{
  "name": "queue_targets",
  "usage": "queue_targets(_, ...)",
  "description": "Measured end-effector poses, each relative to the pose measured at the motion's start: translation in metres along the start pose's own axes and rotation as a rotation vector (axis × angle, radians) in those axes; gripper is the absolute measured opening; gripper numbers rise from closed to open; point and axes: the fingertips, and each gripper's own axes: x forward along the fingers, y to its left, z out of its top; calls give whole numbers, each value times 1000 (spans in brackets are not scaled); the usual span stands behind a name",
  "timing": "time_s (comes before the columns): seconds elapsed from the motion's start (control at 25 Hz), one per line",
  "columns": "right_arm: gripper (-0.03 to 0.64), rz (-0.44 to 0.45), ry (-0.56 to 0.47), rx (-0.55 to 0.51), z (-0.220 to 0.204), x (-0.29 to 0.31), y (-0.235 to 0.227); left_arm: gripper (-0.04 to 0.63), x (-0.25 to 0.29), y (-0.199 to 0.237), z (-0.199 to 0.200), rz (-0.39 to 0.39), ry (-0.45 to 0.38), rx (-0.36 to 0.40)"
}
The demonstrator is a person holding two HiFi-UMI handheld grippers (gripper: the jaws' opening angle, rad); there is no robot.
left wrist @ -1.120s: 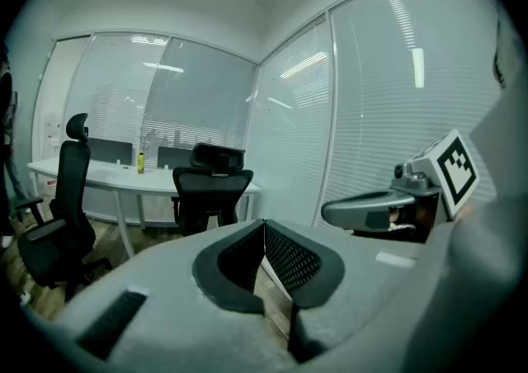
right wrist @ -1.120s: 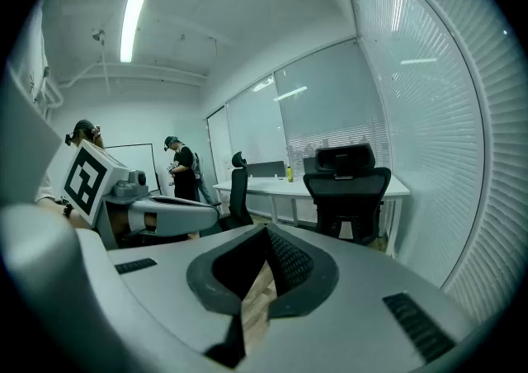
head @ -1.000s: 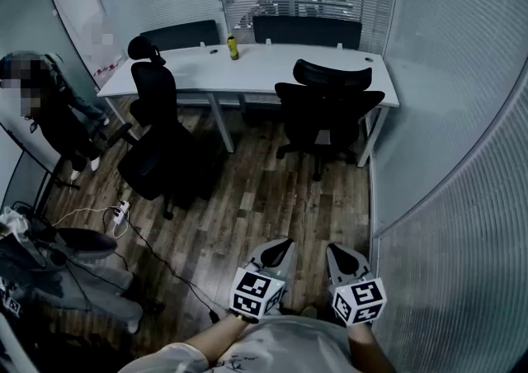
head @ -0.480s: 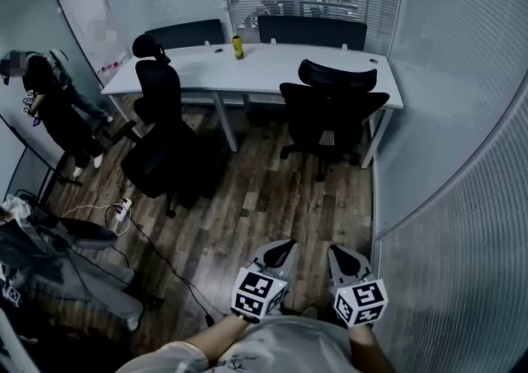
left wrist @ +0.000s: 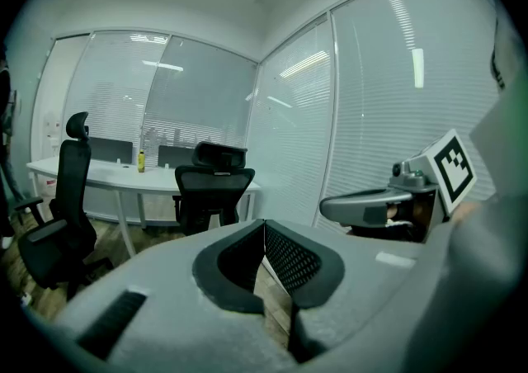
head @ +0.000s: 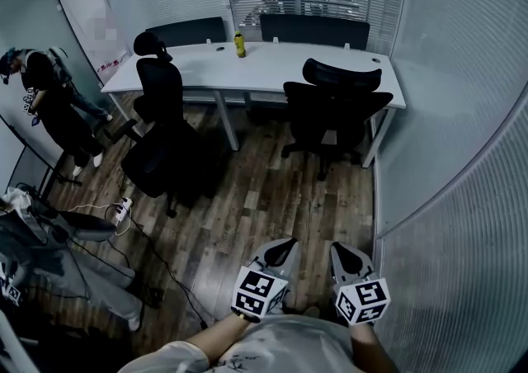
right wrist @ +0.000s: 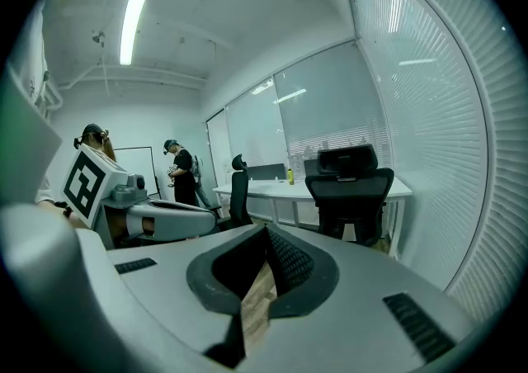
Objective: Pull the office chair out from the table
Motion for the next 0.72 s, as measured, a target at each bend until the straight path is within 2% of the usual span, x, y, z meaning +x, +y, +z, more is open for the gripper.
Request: queue_targets(0.72, 8, -60, -4, 21, 0, 41, 27, 12, -8, 54, 5, -35, -15, 0)
